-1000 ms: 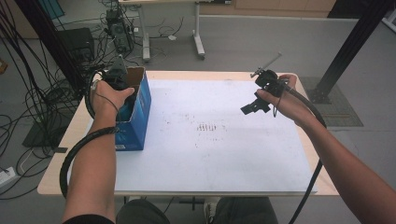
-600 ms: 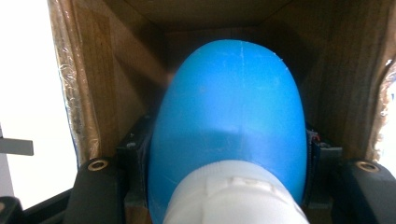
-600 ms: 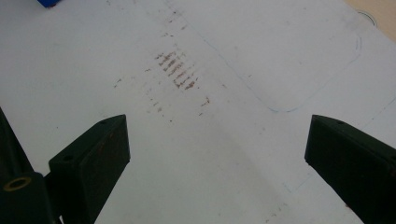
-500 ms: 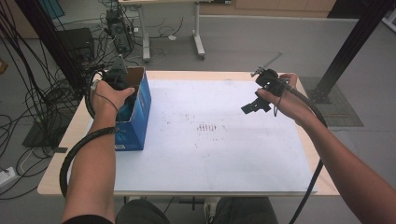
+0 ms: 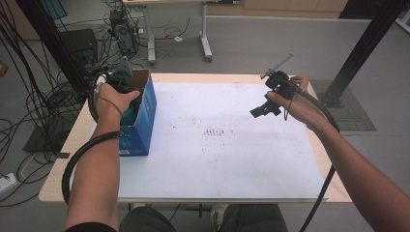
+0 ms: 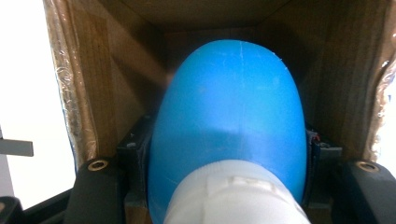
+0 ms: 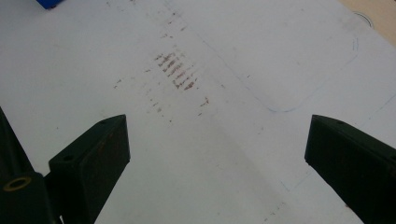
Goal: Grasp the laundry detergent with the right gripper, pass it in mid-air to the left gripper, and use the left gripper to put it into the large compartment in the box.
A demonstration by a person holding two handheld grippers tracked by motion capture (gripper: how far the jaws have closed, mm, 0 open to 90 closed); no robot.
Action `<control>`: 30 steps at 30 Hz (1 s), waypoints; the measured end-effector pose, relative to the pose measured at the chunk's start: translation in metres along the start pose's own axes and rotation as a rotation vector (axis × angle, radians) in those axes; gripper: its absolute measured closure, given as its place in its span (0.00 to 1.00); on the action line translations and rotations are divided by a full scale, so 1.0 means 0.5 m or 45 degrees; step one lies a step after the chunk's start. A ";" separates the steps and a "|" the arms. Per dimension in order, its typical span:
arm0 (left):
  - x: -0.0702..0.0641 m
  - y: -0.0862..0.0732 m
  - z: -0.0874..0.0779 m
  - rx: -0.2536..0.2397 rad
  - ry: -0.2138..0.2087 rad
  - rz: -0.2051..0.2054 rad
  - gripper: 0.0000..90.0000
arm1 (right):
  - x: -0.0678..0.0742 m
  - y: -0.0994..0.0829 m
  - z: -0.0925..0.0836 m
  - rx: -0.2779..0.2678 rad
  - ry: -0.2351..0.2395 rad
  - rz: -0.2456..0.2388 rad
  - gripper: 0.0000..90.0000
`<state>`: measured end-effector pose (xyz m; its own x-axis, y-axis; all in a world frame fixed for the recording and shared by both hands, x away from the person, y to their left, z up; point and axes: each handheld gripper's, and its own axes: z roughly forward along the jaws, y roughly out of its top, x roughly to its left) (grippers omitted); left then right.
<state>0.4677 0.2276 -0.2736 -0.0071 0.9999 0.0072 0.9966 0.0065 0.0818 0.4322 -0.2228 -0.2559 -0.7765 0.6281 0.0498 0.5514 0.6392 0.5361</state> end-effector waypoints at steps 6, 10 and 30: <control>0.002 -0.001 0.000 -0.003 -0.004 -0.002 0.40 | 0.001 0.003 0.001 0.002 0.000 -0.005 0.07; 0.001 -0.001 0.000 -0.002 -0.002 0.000 0.40 | 0.003 0.005 0.001 0.004 0.001 -0.010 0.07; -0.002 -0.001 0.000 -0.005 0.001 0.003 0.40 | 0.004 0.007 0.005 0.003 0.008 -0.014 0.07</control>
<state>0.4673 0.2266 -0.2736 -0.0044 1.0000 0.0082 0.9963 0.0037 0.0856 0.4334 -0.2182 -0.2557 -0.7842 0.6185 0.0492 0.5437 0.6469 0.5347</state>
